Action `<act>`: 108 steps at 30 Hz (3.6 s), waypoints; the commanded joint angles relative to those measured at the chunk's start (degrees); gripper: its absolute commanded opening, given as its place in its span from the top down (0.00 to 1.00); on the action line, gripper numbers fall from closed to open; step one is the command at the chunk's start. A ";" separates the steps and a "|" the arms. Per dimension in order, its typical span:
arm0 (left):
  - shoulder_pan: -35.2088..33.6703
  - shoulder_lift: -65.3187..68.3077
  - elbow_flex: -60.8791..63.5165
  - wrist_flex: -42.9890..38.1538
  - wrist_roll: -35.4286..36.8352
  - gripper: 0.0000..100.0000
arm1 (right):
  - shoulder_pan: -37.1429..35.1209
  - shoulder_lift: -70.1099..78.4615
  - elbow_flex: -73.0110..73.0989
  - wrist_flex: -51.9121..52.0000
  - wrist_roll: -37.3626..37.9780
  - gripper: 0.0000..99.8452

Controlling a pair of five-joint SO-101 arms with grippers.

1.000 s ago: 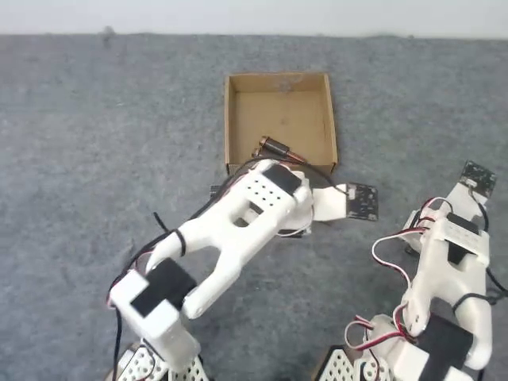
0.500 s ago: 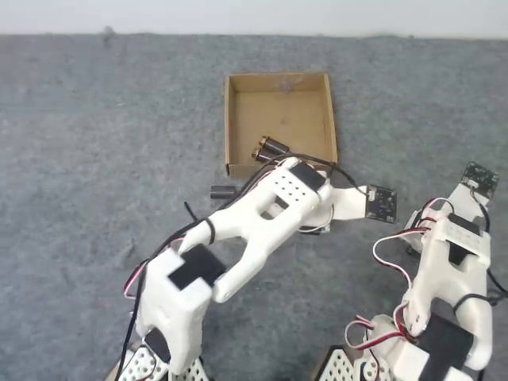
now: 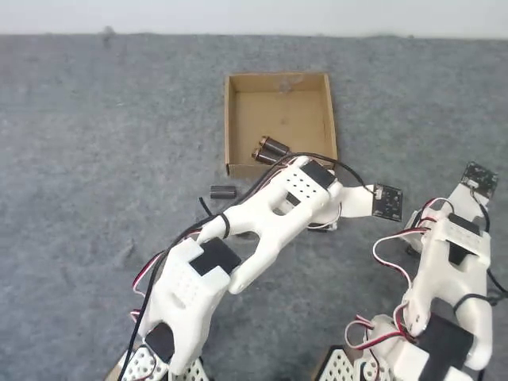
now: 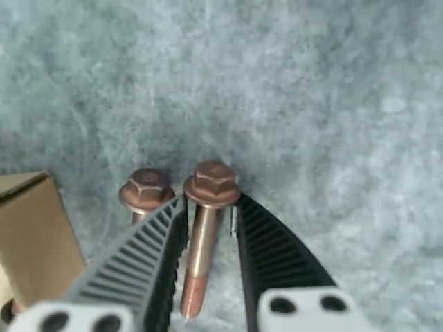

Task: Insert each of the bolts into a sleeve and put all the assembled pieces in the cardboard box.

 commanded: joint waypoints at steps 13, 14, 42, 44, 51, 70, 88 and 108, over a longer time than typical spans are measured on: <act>1.32 -0.97 -2.24 6.42 1.76 0.99 | -0.22 -3.03 -0.70 -1.01 -0.44 0.95; 1.32 -0.97 -2.24 6.68 4.40 0.99 | -0.22 -3.03 -0.70 -1.01 -0.44 0.95; -0.79 -34.55 22.99 0.26 40.44 0.99 | -0.22 -3.03 -0.70 -0.92 -0.44 0.95; -1.58 -39.03 26.15 -0.44 40.44 0.99 | -0.22 -3.03 -0.62 -0.92 -0.44 0.95; -8.70 -49.58 34.59 -3.69 45.98 0.99 | -1.36 -3.03 -0.44 -0.92 -0.44 0.95; -43.43 -61.98 59.30 -23.82 57.23 0.99 | -7.96 -3.82 -0.70 -0.48 -0.53 0.95; -63.74 -69.98 74.95 -30.95 57.05 0.99 | -25.98 -3.12 -5.19 -28.09 -0.53 0.95; -62.77 -71.38 76.53 -33.23 56.97 0.99 | -36.35 3.82 -5.45 -68.62 -0.53 0.95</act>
